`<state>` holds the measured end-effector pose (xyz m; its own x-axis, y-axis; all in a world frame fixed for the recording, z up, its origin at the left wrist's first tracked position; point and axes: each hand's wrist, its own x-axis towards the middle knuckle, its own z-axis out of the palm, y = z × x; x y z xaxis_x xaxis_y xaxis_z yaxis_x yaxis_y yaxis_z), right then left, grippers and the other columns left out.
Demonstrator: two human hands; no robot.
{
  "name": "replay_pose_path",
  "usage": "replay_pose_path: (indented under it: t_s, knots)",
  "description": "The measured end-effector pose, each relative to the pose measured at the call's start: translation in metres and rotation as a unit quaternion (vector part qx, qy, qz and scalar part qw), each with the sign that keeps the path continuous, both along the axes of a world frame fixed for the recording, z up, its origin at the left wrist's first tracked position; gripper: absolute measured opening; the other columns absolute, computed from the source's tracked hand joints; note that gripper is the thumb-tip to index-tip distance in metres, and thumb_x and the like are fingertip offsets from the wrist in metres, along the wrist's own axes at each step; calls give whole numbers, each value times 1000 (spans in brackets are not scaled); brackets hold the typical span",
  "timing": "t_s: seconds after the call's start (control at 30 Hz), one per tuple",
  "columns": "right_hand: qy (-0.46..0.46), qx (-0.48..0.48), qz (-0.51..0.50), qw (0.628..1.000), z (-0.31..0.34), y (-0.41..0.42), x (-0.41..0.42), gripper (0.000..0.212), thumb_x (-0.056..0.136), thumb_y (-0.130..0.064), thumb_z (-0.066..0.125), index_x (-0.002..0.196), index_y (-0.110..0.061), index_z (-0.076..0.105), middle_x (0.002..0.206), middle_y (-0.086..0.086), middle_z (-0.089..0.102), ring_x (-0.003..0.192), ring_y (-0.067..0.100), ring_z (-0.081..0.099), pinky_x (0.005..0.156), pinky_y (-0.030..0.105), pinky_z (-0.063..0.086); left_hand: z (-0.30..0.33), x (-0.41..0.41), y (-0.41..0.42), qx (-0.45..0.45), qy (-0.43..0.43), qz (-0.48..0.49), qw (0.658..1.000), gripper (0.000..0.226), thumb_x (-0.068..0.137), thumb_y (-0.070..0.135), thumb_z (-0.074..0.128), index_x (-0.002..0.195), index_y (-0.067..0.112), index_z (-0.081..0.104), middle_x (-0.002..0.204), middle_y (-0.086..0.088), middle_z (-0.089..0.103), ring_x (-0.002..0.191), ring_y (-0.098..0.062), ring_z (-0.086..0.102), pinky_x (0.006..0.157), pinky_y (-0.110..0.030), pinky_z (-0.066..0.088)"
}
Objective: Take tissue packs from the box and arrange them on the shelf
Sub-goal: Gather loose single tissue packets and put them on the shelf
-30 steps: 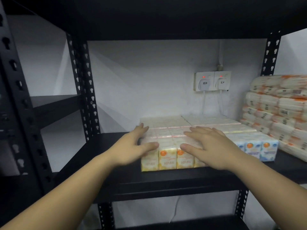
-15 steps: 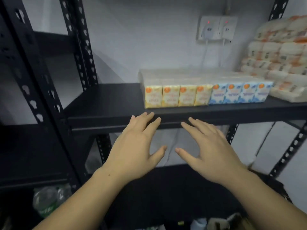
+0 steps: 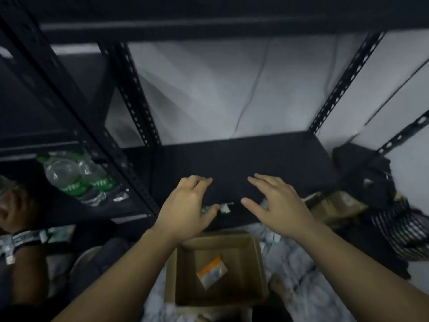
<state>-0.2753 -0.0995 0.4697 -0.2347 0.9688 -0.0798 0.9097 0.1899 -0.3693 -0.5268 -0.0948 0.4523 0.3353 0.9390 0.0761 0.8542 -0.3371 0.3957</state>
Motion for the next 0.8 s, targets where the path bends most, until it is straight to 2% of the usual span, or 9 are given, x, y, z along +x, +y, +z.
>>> replay_pose_path:
  t_s: [0.1, 0.27, 0.33, 0.4, 0.5, 0.6, 0.67, 0.73, 0.8]
  knots:
    - [11, -62, -8, 998, -60, -16, 1, 68, 100, -64, 46, 156, -24, 44, 160, -2, 43, 147, 18, 38, 117, 37, 33, -58, -2, -17, -87, 2, 11, 996, 72, 92, 52, 63, 152, 16, 48, 139, -1, 54, 128, -25, 49, 105, -39, 48]
    - [14, -150, -48, 987, -175, -43, 12, 74, 94, -69, 43, 151, -23, 51, 154, 2, 53, 141, 22, 46, 116, 40, 40, -169, -1, -50, -211, 12, 46, 976, 82, 78, 70, 41, 144, 23, 55, 136, -1, 56, 126, -27, 53, 102, -43, 49]
    - [12, -166, -78, 983, -224, -50, 18, 74, 92, -66, 46, 150, -20, 53, 152, 4, 55, 139, 26, 50, 113, 41, 43, -216, 4, -60, -253, 4, 68, 965, 82, 76, 68, 43, 143, 23, 56, 140, -3, 56, 130, -27, 52, 106, -41, 47]
    - [7, -177, -104, 979, -275, -56, 25, 77, 90, -68, 45, 150, -20, 53, 151, 5, 55, 138, 28, 51, 110, 44, 46, -257, 11, -65, -304, -8, 94, 948, 76, 79, 61, 56, 144, 21, 56, 140, -5, 56, 130, -27, 52, 105, -37, 46]
    - [-3, -197, -144, 970, -350, -60, 39, 79, 87, -68, 41, 153, -26, 46, 151, 5, 53, 134, 31, 50, 108, 48, 47, -328, 21, -72, -339, -17, 114, 934, 57, 88, 39, 74, 139, 20, 59, 131, -6, 60, 122, -28, 56, 98, -35, 46]
    - [-20, -205, -165, 965, -415, -60, 49, 81, 87, -56, 50, 160, -24, 33, 158, 10, 45, 135, 36, 47, 109, 49, 42, -411, 28, -76, -382, -22, 126, 915, 54, 90, 42, 72, 138, 21, 59, 131, -6, 59, 121, -27, 57, 98, -39, 52]
    - [-18, -210, -181, 961, -453, -61, 53, 83, 93, -43, 61, 163, -20, 24, 165, 12, 34, 145, 36, 37, 114, 50, 36, -467, 37, -79, -415, -19, 122, 901, 55, 93, 45, 69, 141, 23, 56, 137, -5, 56, 125, -27, 56, 102, -43, 52]
    - [5, -216, -221, 951, -490, -63, 54, 83, 98, -39, 63, 164, -16, 18, 168, 12, 27, 151, 34, 28, 119, 48, 30, -518, 49, -81, -434, -20, 125, 892, 57, 95, 49, 65, 145, 25, 53, 144, -4, 53, 130, -26, 54, 105, -44, 51]
    - [46, -230, -278, 932, -524, -66, 57, 79, 101, -38, 60, 164, -17, 16, 166, 11, 29, 151, 30, 29, 117, 44, 30, -565, 63, -81, -456, -29, 147, 877, 59, 97, 54, 60, 148, 25, 50, 148, -2, 52, 133, -25, 53, 107, -44, 49]
